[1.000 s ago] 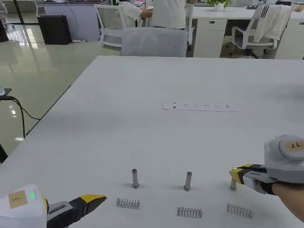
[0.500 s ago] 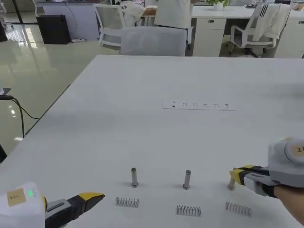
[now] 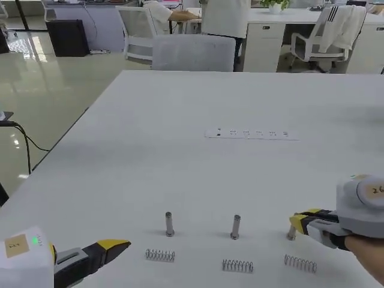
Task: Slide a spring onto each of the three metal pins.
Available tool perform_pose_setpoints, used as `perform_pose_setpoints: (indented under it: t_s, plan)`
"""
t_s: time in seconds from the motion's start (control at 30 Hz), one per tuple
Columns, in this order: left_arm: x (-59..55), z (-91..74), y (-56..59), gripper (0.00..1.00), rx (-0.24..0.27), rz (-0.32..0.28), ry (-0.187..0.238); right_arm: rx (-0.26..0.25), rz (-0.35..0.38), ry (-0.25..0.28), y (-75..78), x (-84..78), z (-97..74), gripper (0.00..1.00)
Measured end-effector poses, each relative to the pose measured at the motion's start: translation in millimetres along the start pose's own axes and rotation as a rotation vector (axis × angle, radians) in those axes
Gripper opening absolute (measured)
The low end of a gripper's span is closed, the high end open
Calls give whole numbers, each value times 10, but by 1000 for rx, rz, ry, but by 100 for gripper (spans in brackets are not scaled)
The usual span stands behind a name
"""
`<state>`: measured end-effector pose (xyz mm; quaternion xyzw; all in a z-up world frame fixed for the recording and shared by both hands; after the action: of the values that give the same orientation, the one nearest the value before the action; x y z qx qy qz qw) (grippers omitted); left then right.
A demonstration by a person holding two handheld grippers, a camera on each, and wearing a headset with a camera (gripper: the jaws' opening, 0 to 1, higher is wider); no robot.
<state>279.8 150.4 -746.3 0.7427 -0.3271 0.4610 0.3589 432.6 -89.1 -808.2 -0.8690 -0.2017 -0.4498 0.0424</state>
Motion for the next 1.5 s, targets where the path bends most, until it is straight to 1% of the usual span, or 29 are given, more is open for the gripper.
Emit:
perform_pose_setpoints:
  t_s: [0.2,0.27,0.53,0.77,0.83,1.0,1.1,1.17,1.2,1.27,1.3,1.4,1.5]
  plan:
    - [5,-6,-5,66,-1,1,-1,-4,-8,6,15,7,3,6]
    - [14,-6,-5,66,-1,2,0,-2,-8,10,14,13,5,8]
    - [32,-2,10,66,-3,6,3,2,-11,16,16,15,-14,10]
    - [79,-11,5,66,-6,11,10,17,-14,30,49,38,-105,13]
    - [83,-11,-4,66,-6,13,11,29,-19,37,53,31,-149,13]
    - [113,-20,-11,66,-11,19,13,51,-34,27,98,-65,-236,13]
    - [130,-32,-22,66,-10,20,13,78,-34,23,83,-121,-303,13]
    - [154,-38,-24,66,-12,21,18,121,-50,18,20,-169,-362,13]
    - [165,-38,-23,66,-12,23,18,149,-72,12,-26,-212,-393,13]
    - [175,-36,-21,66,-14,27,16,170,-93,2,-60,-260,-405,13]
    - [183,-32,-20,66,-16,29,16,190,-108,-8,-94,-304,-421,13]
    - [196,-19,-14,66,-23,31,18,203,-125,-23,-110,-377,-413,13]
    - [235,-9,1,66,-35,29,24,214,-152,-40,-137,-446,-403,12]
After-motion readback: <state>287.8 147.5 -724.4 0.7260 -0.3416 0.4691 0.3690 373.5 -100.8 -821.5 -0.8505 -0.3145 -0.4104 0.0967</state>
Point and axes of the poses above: the centre of the closed fingertips' face, and the gripper's own axes: z roughly forward along the fingers, y roughly to its right, x roughly out of its top, the point moved 1 cm from there along -z, roughly backward along the fingers, and after that the axes turned 14 degrees about -x, right-handed, at the moved point
